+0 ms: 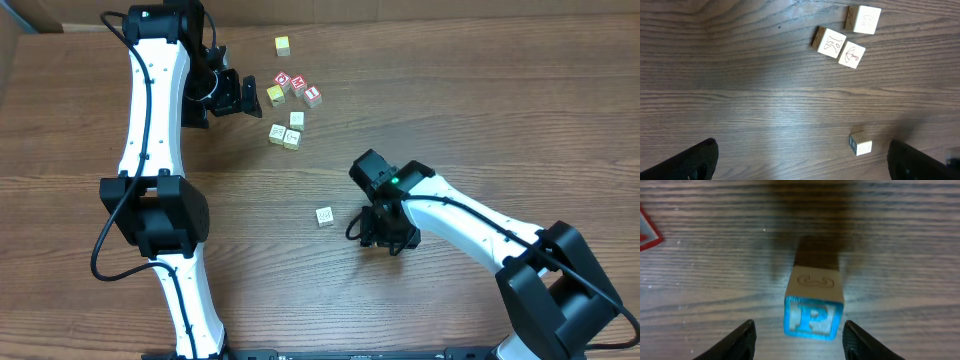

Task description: Flip 5 blocks

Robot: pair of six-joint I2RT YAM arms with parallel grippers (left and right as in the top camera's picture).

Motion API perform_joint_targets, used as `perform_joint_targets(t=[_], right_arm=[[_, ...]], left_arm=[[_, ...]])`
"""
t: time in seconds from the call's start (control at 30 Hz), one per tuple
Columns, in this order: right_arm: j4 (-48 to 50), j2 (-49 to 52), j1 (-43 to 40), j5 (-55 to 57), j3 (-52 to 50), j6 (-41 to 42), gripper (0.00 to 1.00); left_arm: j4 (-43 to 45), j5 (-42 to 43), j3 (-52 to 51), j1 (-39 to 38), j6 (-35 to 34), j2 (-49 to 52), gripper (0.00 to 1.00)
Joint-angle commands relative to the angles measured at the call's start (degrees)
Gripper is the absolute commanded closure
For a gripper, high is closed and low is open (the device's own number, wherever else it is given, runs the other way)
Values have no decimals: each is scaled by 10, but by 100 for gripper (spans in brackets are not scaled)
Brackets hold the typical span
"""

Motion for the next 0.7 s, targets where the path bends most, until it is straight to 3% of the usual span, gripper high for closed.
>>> perform_joint_targets(t=[0.0,0.3,0.53,0.67], right_arm=[[16,1,2,-3,-8,16,44],[80,1,2,-3,-8,17,62],[104,1,2,-3,-8,17,64],[90,1,2,-3,-10,17,59]], left_arm=[[1,-3,9,3,-4,4,0],[1,-3,9,3,-4,4,0],[1,-3,9,2,-4,4,0],[1,-3,9,3,-4,4,0]])
